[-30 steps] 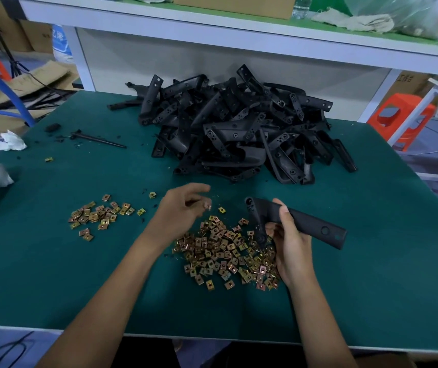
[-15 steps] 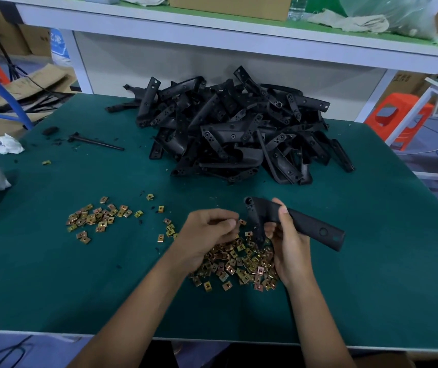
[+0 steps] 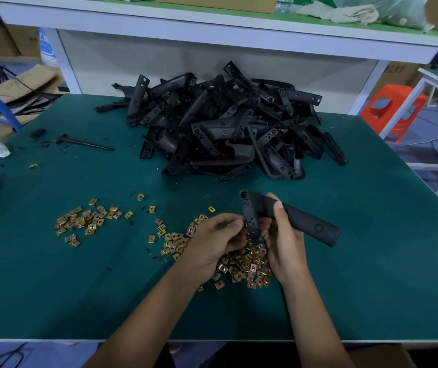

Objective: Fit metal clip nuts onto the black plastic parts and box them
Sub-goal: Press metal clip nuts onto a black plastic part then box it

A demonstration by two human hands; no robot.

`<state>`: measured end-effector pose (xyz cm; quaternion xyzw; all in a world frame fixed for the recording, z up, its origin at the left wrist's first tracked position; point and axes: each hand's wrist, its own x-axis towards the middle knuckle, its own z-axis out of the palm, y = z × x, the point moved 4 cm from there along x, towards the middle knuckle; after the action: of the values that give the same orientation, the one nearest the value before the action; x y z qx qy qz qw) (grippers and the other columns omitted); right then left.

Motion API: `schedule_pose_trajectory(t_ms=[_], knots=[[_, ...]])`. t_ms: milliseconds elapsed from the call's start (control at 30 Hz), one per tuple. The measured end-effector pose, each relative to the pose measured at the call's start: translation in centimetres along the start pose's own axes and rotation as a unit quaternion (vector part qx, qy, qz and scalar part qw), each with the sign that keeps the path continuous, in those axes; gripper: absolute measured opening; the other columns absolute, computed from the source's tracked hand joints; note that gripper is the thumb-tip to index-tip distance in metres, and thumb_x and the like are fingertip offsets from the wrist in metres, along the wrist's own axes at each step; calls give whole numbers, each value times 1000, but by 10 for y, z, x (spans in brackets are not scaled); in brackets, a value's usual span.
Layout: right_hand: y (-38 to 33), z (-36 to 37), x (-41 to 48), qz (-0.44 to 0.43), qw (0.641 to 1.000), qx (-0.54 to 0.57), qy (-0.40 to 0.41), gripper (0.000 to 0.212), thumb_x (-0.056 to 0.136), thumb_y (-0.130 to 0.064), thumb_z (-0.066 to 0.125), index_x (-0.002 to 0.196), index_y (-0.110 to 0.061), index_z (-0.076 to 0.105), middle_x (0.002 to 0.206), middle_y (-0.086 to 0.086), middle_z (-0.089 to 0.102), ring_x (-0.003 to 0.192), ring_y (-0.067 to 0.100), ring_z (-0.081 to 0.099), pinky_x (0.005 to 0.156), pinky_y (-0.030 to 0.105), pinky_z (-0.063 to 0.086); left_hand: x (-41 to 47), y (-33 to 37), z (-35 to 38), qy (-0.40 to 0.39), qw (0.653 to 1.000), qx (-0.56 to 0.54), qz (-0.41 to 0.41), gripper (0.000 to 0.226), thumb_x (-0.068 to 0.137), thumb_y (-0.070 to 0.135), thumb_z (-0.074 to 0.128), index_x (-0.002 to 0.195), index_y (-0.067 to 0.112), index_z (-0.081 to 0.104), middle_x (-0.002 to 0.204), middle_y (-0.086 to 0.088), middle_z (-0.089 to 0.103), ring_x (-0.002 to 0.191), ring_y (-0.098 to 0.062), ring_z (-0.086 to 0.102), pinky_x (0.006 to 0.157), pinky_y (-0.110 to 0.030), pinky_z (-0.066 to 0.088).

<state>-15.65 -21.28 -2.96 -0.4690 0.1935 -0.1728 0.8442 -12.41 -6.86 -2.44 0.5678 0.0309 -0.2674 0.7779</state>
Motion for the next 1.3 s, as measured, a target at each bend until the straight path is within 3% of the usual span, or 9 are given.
schedule_pose_trajectory(t_ms=[167, 333, 600, 833, 1067, 1167, 1300], knots=[[0, 0, 0, -2, 1000, 3, -4, 37, 90, -39, 68, 125, -24, 69, 120, 10, 74, 109, 23, 72, 80, 27, 59, 0, -1, 1, -1, 998, -63, -16, 15, 90, -6, 66, 102, 2, 71, 86, -11, 75, 74, -18, 72, 68, -25, 59], [3, -1, 1, -16, 1000, -3, -17, 50, 87, -33, 73, 134, -19, 63, 126, 8, 72, 119, 23, 67, 94, 32, 57, 0, -1, 4, 9, 995, -101, -19, 12, 90, -6, 65, 98, 2, 70, 86, -8, 76, 75, -16, 73, 67, -25, 59], [8, -2, 3, -24, 999, -19, -36, 46, 91, -26, 70, 136, -19, 62, 127, 10, 71, 121, 25, 66, 98, 34, 55, -3, -2, 8, 20, 992, -119, -27, 17, 89, -4, 68, 104, 3, 67, 82, -3, 76, 73, -12, 73, 63, -23, 59], [6, -4, 5, -18, 1000, 7, -17, 37, 93, -27, 68, 130, -21, 66, 121, 9, 74, 116, 23, 69, 85, 28, 58, -2, -3, 12, 8, 985, -168, -24, 14, 91, -7, 63, 101, 2, 68, 88, -13, 75, 71, -18, 72, 62, -25, 60], [8, -3, 4, -26, 998, -38, -32, 47, 90, -34, 70, 135, -22, 63, 128, 9, 71, 122, 25, 65, 104, 41, 48, -2, -3, 12, 26, 987, -160, -24, 12, 92, -6, 64, 101, 1, 67, 90, -14, 74, 71, -18, 71, 58, -24, 58], [7, -4, 5, -26, 999, -33, -21, 40, 93, -32, 68, 132, -25, 65, 127, 8, 71, 121, 24, 66, 102, 39, 51, -2, -3, 15, 10, 985, -172, -22, 16, 91, -5, 65, 106, 1, 66, 95, -15, 74, 74, -18, 72, 60, -24, 59], [5, -5, 5, -32, 999, -21, -12, 41, 92, -32, 68, 132, -24, 65, 126, 6, 72, 121, 22, 66, 93, 29, 56, -2, -6, 16, 3, 980, -199, -33, 14, 91, -6, 63, 96, 6, 66, 89, -12, 75, 72, -17, 72, 61, -25, 60]])
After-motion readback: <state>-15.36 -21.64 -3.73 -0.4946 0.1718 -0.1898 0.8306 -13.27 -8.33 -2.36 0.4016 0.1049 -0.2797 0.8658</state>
